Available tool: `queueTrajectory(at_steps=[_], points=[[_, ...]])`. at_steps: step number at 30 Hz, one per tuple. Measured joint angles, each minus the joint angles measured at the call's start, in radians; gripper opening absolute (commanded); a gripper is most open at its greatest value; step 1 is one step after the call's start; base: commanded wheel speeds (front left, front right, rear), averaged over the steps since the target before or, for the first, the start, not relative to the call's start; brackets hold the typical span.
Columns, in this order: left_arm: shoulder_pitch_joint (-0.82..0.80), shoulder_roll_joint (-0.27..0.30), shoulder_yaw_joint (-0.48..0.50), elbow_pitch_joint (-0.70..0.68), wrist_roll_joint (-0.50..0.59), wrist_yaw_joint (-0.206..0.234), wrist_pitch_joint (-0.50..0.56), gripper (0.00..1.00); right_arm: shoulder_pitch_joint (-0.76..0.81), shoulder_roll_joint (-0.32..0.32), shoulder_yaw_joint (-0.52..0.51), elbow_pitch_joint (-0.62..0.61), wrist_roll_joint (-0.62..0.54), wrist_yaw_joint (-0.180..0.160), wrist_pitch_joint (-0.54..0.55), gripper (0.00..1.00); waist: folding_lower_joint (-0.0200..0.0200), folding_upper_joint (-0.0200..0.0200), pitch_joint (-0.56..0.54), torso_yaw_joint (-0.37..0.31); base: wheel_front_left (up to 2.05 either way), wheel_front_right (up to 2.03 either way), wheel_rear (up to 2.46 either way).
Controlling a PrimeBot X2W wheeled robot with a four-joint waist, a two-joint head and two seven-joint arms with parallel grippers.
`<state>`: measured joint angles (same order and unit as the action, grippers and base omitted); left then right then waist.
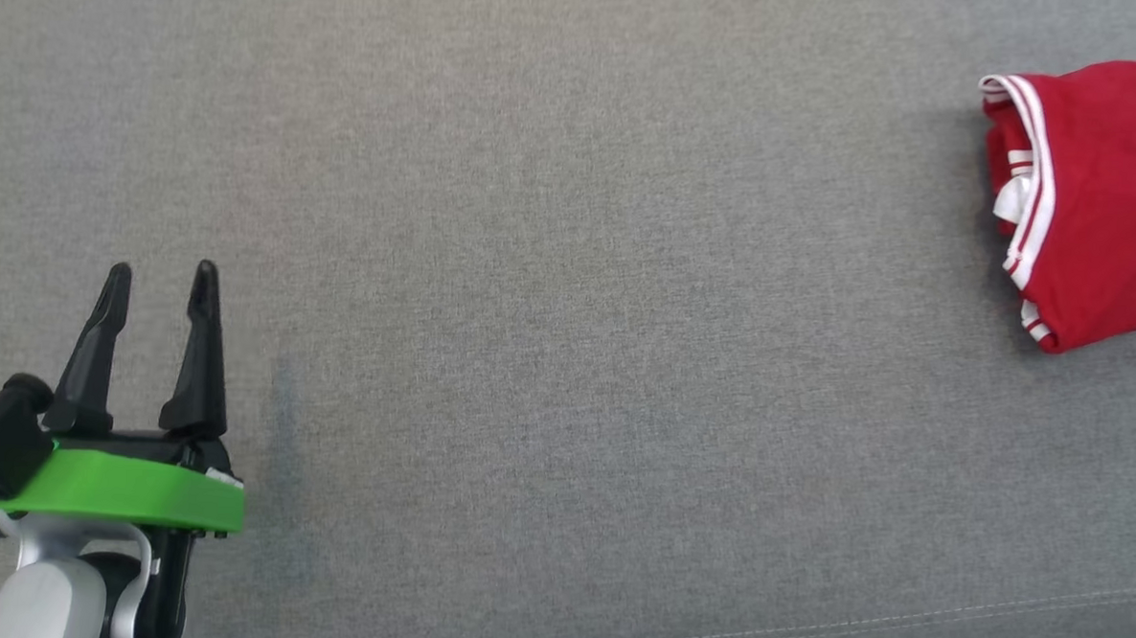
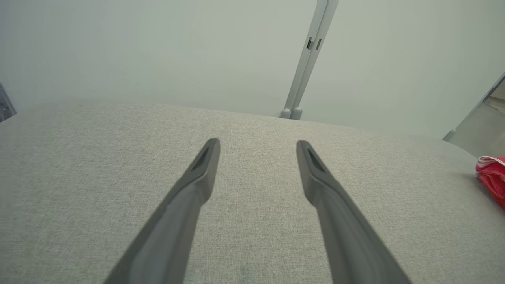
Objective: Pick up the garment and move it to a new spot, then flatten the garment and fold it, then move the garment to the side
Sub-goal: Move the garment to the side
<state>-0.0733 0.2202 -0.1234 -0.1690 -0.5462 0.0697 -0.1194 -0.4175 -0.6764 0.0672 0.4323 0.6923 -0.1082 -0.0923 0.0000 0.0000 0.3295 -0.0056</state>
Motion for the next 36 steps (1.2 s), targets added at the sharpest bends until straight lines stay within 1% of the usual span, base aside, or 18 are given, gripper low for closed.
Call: queueTrajectory(at_steps=[2, 3, 8, 10, 15, 21, 29, 31, 36], points=[[0.013, -0.002, 0.011, 0.016, 0.001, 0.003, -0.020, 1.00, 0.041, 0.020, -0.007, -0.012, 0.001, 0.000, -0.036, 1.00, 0.0000, 0.0000, -0.023, -0.005, 0.00, 0.00, 0.00], [0.013, -0.002, 0.011, 0.016, 0.001, 0.003, -0.020, 1.00, 0.041, 0.020, -0.007, -0.012, 0.001, 0.000, -0.036, 1.00, 0.0000, 0.0000, -0.023, -0.005, 0.00, 0.00, 0.00], [0.057, 0.002, 0.030, 0.062, 0.022, 0.003, -0.072, 1.00, 0.165, 0.037, 0.013, -0.048, -0.039, -0.001, -0.106, 1.00, 0.0000, 0.0000, -0.086, -0.017, 0.00, 0.00, 0.00], [0.085, 0.003, 0.031, 0.079, 0.026, 0.004, -0.084, 1.00, 0.201, 0.048, 0.017, -0.066, -0.050, -0.006, -0.131, 1.00, 0.0000, 0.0000, -0.113, -0.022, 0.00, 0.00, 0.00], [0.156, 0.007, 0.042, 0.117, 0.028, 0.005, -0.089, 1.00, 0.268, 0.059, 0.048, -0.121, -0.097, -0.008, -0.136, 1.00, 0.0000, 0.0000, -0.176, -0.037, 0.00, 0.00, 0.00], [0.173, 0.000, 0.025, 0.130, 0.028, 0.001, -0.095, 1.00, 0.347, 0.104, 0.084, -0.181, -0.133, -0.008, -0.141, 1.00, -0.0001, 0.0000, -0.240, -0.046, 0.00, 0.00, 0.00], [0.176, -0.001, 0.011, 0.146, 0.030, -0.017, -0.102, 1.00, 0.420, 0.165, 0.103, -0.234, -0.159, -0.015, -0.146, 1.00, 0.0000, 0.0000, -0.284, -0.018, 0.00, 0.00, 0.00], [0.176, 0.001, 0.010, 0.160, 0.030, -0.018, -0.102, 1.00, 0.441, 0.183, 0.118, -0.245, -0.194, -0.016, -0.151, 1.00, 0.0000, 0.0000, -0.297, -0.005, 0.00, 0.00, 0.00], [0.178, 0.008, -0.003, 0.173, 0.034, -0.027, -0.102, 1.00, 0.468, 0.214, 0.150, -0.268, -0.233, -0.016, -0.151, 1.00, 0.0000, 0.0000, -0.318, 0.017, 0.00, 0.00, 0.00]])
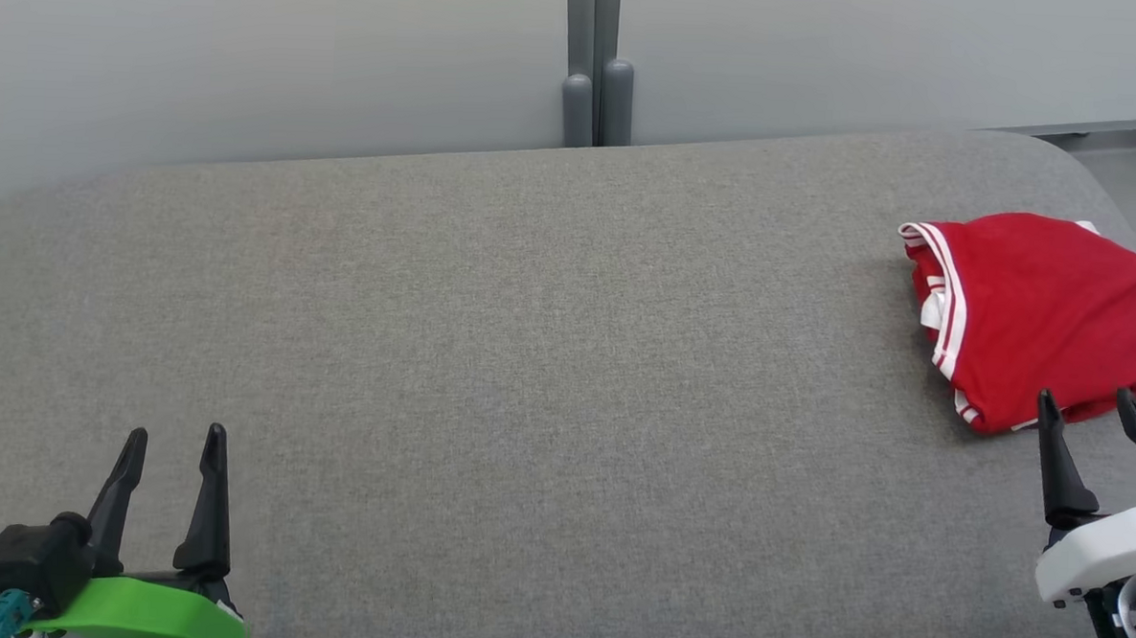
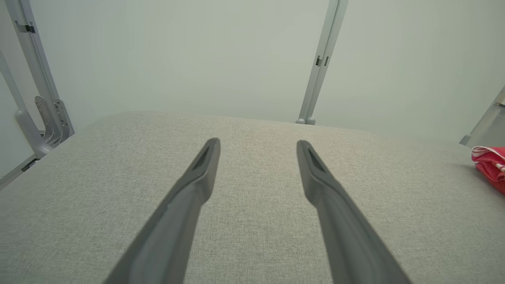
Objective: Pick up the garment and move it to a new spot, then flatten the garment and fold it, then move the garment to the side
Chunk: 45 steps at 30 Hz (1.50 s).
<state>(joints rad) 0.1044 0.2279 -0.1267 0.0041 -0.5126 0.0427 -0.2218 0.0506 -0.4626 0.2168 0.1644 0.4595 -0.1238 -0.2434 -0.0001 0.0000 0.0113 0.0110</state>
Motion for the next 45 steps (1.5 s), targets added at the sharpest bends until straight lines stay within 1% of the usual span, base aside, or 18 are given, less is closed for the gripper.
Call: queueTrajectory(at_steps=[4, 14, 15, 23, 26, 38, 39, 45], points=[[0.012, 0.013, -0.002, 0.015, 0.010, -0.004, 0.001, 1.00, 0.002, 0.015, 0.014, -0.028, -0.032, -0.001, -0.004, 1.00, 0.0000, 0.0000, -0.008, 0.017, 0.00, 0.00, 0.00], [0.019, 0.014, -0.020, 0.038, 0.024, -0.012, 0.001, 1.00, 0.003, 0.056, 0.028, -0.063, -0.080, -0.001, -0.004, 1.00, 0.0000, 0.0000, -0.016, 0.055, 0.00, 0.00, 0.00], [0.018, 0.014, -0.028, 0.040, 0.025, -0.020, 0.001, 0.00, 0.005, 0.058, 0.024, -0.063, -0.085, -0.001, -0.004, 0.00, 0.0000, 0.0000, -0.017, 0.059, 0.00, 0.00, 0.00], [0.030, -0.047, -0.062, 0.119, 0.024, -0.023, 0.004, 0.00, 0.062, 0.146, 0.055, 0.004, -0.085, 0.000, -0.001, 0.00, 0.0000, 0.0000, -0.018, 0.062, 0.00, 0.00, 0.00], [0.035, -0.051, -0.060, 0.119, 0.006, -0.024, 0.010, 0.00, 0.064, 0.150, 0.052, 0.004, -0.067, 0.006, -0.001, 0.00, 0.0000, 0.0000, -0.018, 0.061, 0.00, 0.00, 0.00], [0.034, -0.060, -0.034, 0.125, -0.140, -0.035, 0.044, 0.00, 0.061, 0.181, 0.014, 0.003, 0.099, 0.029, 0.036, 0.00, 0.0000, 0.0000, -0.016, 0.051, 0.00, 0.00, 0.00], [0.034, -0.062, -0.033, 0.127, -0.154, -0.037, 0.045, 0.00, 0.061, 0.183, 0.009, 0.003, 0.108, 0.035, 0.038, 0.00, 0.0000, 0.0000, -0.016, 0.050, 0.00, 0.00, 0.00], [0.033, -0.076, -0.016, 0.136, -0.219, -0.048, 0.064, 0.00, 0.058, 0.201, -0.013, 0.004, 0.179, 0.044, 0.059, 0.00, 0.0001, 0.0000, -0.015, 0.046, 0.00, 0.00, 0.00]])
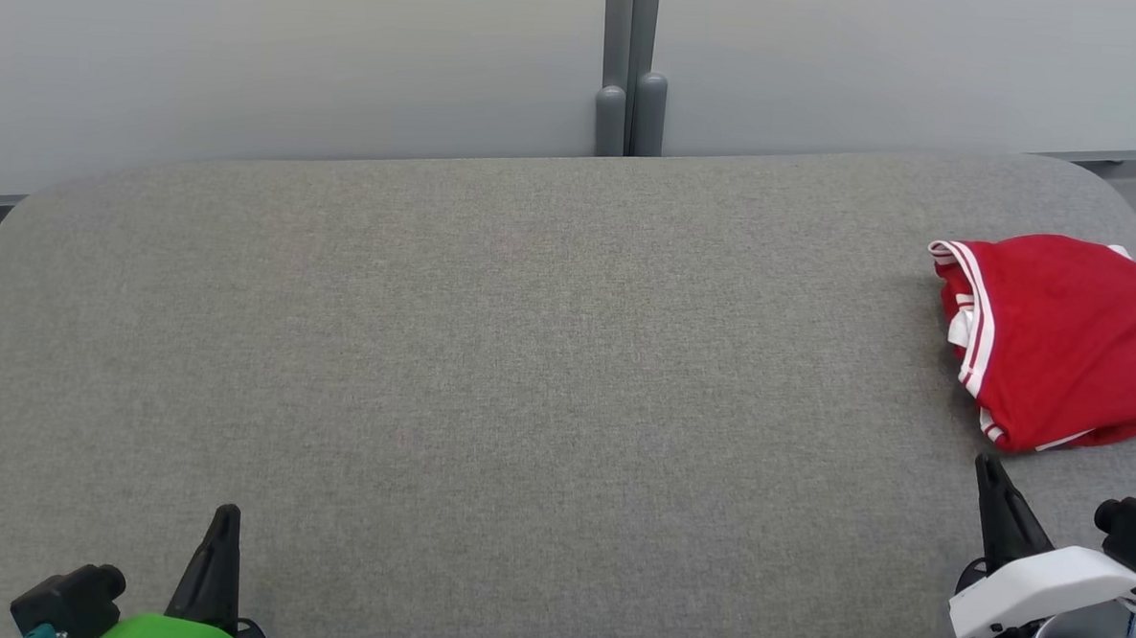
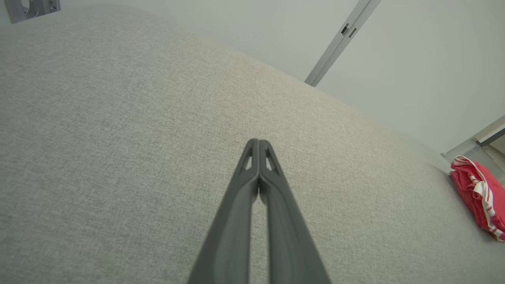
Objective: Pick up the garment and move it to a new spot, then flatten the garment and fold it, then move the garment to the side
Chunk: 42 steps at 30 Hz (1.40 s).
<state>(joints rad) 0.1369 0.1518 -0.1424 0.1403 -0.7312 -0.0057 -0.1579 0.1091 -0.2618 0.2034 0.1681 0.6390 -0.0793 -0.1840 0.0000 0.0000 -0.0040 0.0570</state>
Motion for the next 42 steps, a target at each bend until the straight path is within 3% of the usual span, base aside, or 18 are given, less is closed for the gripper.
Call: queueTrajectory(at_steps=[42], points=[[-0.088, -0.045, 0.101, 0.066, -0.449, -0.056, 0.128, 0.00, -0.080, 0.097, -0.147, 0.046, 0.508, 0.092, 0.133, 0.00, 0.0000, 0.0000, 0.004, -0.029, 0.00, 0.00, 0.00]])
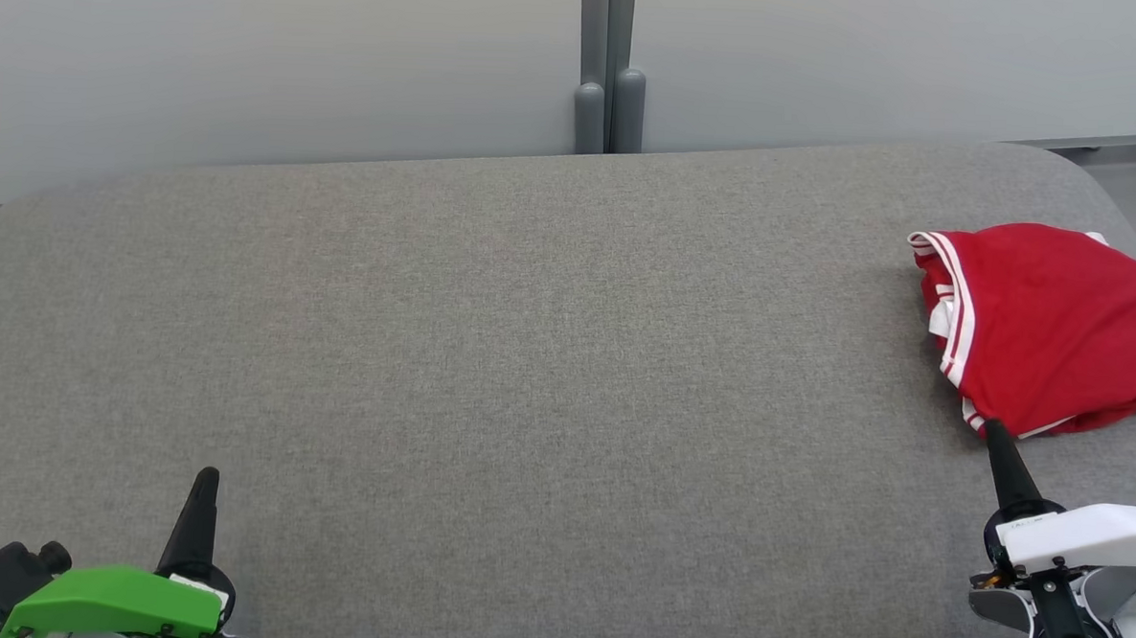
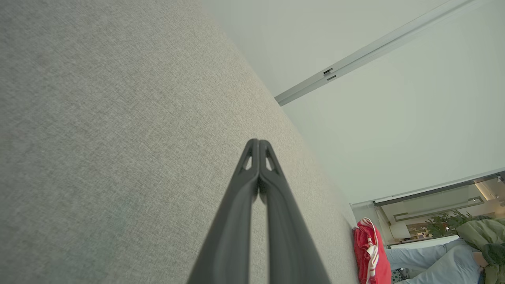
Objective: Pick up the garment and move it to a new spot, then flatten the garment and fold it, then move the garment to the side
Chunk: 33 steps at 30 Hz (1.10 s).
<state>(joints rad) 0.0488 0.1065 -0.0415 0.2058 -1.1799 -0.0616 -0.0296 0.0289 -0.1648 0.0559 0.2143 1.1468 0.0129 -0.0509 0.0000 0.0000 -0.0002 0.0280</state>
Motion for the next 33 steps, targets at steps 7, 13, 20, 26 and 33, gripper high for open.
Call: queueTrajectory(at_steps=[7, 13, 20, 26, 33], points=[[-0.020, -0.011, 0.016, 0.012, -0.082, -0.010, 0.026, 0.00, -0.009, 0.016, -0.028, 0.012, 0.098, 0.022, 0.026, 0.00, 0.0000, 0.0000, 0.001, -0.006, 0.00, 0.00, 0.00], [-0.036, -0.021, 0.035, 0.020, -0.147, -0.019, 0.040, 0.00, -0.026, 0.034, -0.051, 0.019, 0.170, 0.038, 0.044, 0.00, 0.0000, 0.0000, 0.001, -0.010, 0.00, 0.00, 0.00], [-0.053, -0.028, 0.047, 0.037, -0.230, -0.028, 0.065, 0.00, -0.040, 0.047, -0.077, 0.030, 0.258, 0.053, 0.064, 0.00, 0.0000, 0.0000, 0.002, -0.015, 0.00, 0.00, 0.00], [-0.065, -0.034, 0.066, 0.045, -0.296, -0.037, 0.082, 0.00, -0.049, 0.066, -0.096, 0.037, 0.332, 0.068, 0.082, 0.00, 0.0000, 0.0000, 0.002, -0.019, 0.00, 0.00, 0.00], [-0.082, -0.046, 0.080, 0.056, -0.372, -0.049, 0.100, 0.00, -0.067, 0.077, -0.122, 0.047, 0.413, 0.086, 0.105, 0.00, 0.0000, 0.0000, 0.003, -0.024, 0.00, 0.00, 0.00]])
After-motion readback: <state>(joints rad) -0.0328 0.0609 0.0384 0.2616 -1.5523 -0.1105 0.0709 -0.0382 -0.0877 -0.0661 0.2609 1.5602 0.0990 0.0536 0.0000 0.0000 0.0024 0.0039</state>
